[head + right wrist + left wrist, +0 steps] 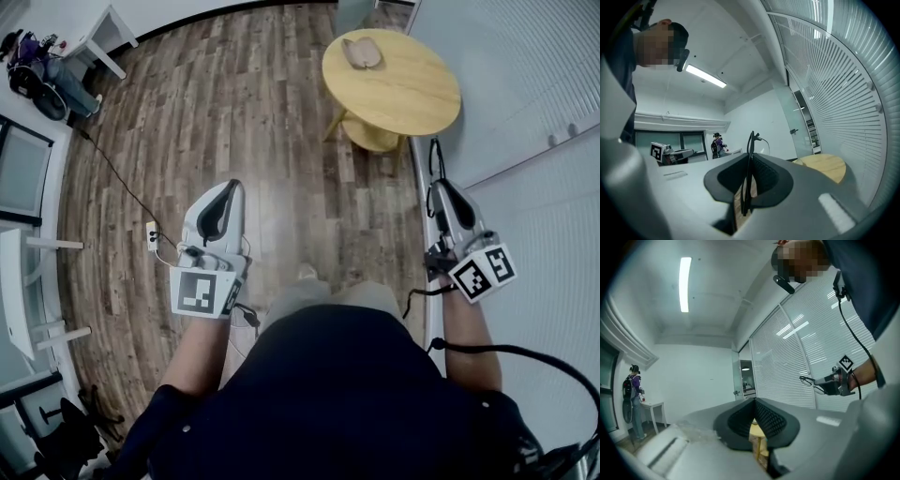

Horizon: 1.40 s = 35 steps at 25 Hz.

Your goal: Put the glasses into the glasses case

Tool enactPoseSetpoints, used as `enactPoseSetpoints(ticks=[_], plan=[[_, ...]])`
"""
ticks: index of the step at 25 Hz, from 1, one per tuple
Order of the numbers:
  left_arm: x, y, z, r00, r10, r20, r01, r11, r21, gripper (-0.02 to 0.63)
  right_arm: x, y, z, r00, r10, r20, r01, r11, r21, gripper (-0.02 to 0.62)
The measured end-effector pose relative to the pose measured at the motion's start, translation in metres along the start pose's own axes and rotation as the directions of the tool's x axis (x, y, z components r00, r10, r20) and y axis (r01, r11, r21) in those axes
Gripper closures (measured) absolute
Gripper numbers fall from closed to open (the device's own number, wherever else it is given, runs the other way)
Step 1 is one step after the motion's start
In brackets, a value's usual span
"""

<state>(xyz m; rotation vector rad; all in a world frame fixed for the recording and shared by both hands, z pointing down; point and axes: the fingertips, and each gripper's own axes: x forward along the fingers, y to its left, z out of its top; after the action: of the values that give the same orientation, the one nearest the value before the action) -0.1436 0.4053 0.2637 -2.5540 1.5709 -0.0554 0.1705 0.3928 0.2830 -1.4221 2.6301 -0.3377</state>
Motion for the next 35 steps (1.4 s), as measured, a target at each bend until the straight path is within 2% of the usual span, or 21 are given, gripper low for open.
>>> enactPoseSetpoints(ticks=[4,9,13,21,31,35], plan=[[0.007,0.024,-0.016,1.0,0.001,-0.026,-0.001,1.0,0.002,0.606,0.022,0.01,-0.003,1.0,0.004,-0.001,-0.004,1.0,-0.008,0.561],[0.02,0.027,-0.018,1.0,-0.01,0.0,0.01,1.0,-0.025,0.606,0.037,0.007,-0.004,1.0,0.008,-0.02,-0.009,1.0,-0.018,0.561],[0.025,0.036,-0.029,0.998,0.009,-0.066,-0.011,1.0,-0.029,0.606,0.052,-0.001,-0.007,1.0,0.01,-0.027,-0.01,1.0,-0.014,0.561],[0.061,0.071,-0.023,0.999,0.03,-0.041,-0.03,1.0,-0.002,0.606,0.106,-0.016,-0.006,0.999,0.039,-0.025,-0.039,0.999,0.009,0.561],[0.157,0.115,-0.023,0.999,0.022,-0.047,-0.022,1.0,0.01,0.606,0.195,-0.075,0.015,0.999,0.052,-0.013,-0.052,0.998,0.026,0.561],[0.197,0.137,-0.016,0.998,0.029,-0.048,-0.027,0.999,0.042,0.606,0.232,-0.102,0.029,0.998,0.056,0.006,-0.056,0.998,0.029,0.561]])
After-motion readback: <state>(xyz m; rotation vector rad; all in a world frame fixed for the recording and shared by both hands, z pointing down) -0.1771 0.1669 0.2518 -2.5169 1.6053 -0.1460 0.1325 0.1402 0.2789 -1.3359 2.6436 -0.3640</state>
